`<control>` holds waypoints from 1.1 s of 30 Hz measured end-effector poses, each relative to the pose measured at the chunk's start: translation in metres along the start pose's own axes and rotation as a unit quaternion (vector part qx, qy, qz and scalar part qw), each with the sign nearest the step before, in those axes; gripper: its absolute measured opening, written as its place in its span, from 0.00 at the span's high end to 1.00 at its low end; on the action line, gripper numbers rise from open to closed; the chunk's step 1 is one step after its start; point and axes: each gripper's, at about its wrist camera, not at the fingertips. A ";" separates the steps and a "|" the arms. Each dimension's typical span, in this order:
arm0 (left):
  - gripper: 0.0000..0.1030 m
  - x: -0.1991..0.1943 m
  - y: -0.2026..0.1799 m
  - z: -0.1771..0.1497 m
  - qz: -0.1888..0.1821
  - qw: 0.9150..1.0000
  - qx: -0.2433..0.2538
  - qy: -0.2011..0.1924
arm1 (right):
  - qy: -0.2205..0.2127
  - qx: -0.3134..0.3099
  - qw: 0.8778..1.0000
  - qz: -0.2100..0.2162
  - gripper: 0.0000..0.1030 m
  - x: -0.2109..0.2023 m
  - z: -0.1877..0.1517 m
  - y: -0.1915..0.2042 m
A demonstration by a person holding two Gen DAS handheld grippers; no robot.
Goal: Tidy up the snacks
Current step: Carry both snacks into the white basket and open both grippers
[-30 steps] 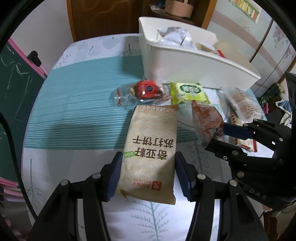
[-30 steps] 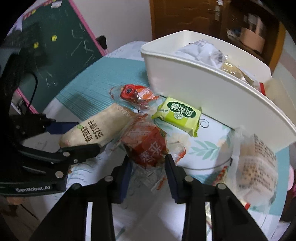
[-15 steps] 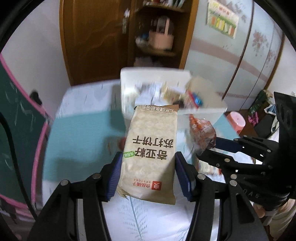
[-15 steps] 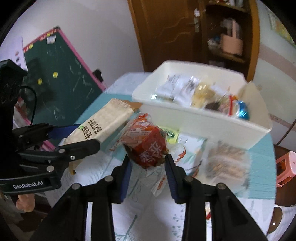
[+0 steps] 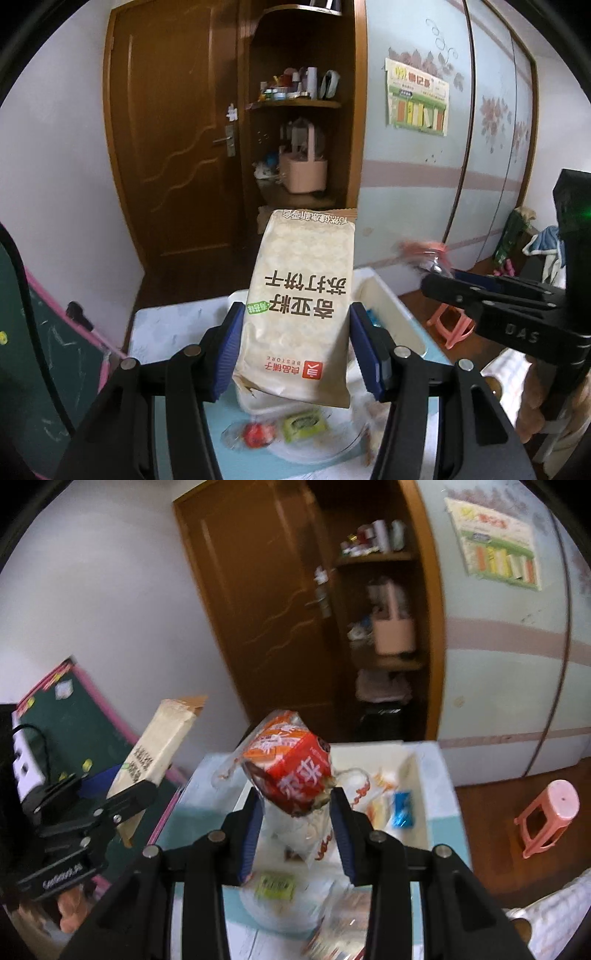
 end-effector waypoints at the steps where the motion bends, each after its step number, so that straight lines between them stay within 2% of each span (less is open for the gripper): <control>1: 0.47 0.005 -0.003 0.006 -0.006 1.000 -0.002 -0.001 | -0.004 0.005 1.000 -0.002 0.64 0.001 0.006 -0.002; 6: 0.47 0.045 -0.018 0.018 -0.010 1.000 0.000 0.020 | -0.010 0.006 1.000 -0.022 0.64 0.020 0.021 -0.006; 10: 0.47 0.089 -0.019 0.011 -0.001 0.998 -0.007 0.056 | 0.010 0.001 0.999 -0.050 0.64 0.048 0.017 -0.010; 17: 0.46 0.138 -0.015 -0.007 -0.004 0.995 -0.020 0.096 | 0.041 0.011 0.996 -0.074 0.64 0.076 0.001 -0.026; 19: 0.41 0.151 -0.014 -0.009 -0.007 0.994 -0.021 0.104 | 0.051 0.013 0.995 -0.082 0.64 0.085 -0.003 -0.034; 21: 0.20 0.160 -0.013 -0.013 0.006 0.994 -0.022 0.111 | 0.064 0.015 0.994 -0.087 0.64 0.093 -0.006 -0.038; 23: 0.12 0.165 -0.009 -0.016 0.009 0.993 -0.027 0.113 | 0.076 0.022 0.993 -0.090 0.64 0.098 -0.011 -0.043; 26: 0.12 0.169 -0.003 -0.023 0.004 0.992 -0.034 0.123 | 0.091 0.028 0.992 -0.083 0.63 0.105 -0.020 -0.050; 33: 0.12 0.164 0.017 -0.037 0.021 0.990 -0.043 0.136 | 0.113 0.030 0.990 -0.081 0.63 0.113 -0.036 -0.054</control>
Point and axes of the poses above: each gripper's, at about its wrist camera, not at the fingertips, and x roughly the way its jaws point, y to its left, z to its top, and after that the axes turned 5 degrees about -z, right-handed
